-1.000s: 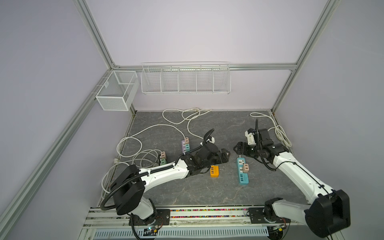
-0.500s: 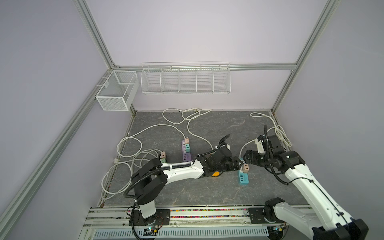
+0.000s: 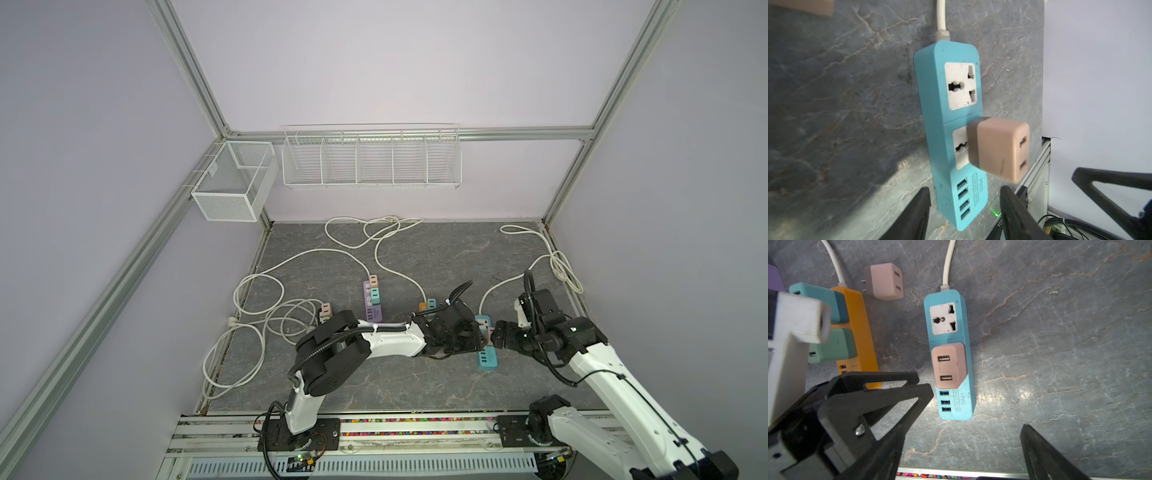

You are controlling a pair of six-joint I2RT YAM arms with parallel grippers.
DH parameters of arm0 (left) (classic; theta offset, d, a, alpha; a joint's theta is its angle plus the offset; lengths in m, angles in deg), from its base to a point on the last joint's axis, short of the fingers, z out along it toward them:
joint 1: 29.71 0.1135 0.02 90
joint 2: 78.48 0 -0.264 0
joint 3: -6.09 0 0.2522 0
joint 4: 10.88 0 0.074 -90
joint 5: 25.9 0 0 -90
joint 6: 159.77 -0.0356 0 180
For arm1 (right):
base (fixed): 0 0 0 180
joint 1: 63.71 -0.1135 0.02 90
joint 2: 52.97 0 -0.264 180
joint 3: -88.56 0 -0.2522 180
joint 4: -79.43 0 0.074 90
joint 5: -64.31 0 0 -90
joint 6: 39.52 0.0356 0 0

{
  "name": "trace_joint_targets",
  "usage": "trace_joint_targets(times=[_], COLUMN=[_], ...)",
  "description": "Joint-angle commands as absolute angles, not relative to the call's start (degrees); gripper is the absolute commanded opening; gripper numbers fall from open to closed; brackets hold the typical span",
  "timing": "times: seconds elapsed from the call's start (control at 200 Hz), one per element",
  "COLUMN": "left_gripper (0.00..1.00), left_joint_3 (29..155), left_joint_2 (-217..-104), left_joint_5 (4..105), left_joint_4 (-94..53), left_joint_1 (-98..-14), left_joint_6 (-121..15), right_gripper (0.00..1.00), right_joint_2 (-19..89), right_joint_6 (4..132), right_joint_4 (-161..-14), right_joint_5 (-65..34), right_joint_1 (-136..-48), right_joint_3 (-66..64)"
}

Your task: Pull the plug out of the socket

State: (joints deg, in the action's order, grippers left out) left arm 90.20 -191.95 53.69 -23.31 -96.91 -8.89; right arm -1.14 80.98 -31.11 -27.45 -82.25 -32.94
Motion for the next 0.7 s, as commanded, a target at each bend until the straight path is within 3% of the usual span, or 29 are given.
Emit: trace_joint_targets(times=[0.0, 0.695], left_gripper=[0.52, 0.40], left_joint_3=[91.1, 92.7], left_joint_2=[-192.7, -197.9], left_joint_5=[54.6, 56.4], left_joint_4=[-21.4, -20.9], left_joint_1=[-97.3, -96.7], left_joint_6=[-6.2, -5.4], right_gripper=[0.89, 0.80], right_joint_2=[-1.6, 11.4], right_joint_6=[83.2, 81.9], right_joint_4=[-34.5, -43.7], right_joint_5=[-28.9, -31.3], right_joint_1=[-82.9, -86.0], right_joint_3=[-34.5, -35.3])
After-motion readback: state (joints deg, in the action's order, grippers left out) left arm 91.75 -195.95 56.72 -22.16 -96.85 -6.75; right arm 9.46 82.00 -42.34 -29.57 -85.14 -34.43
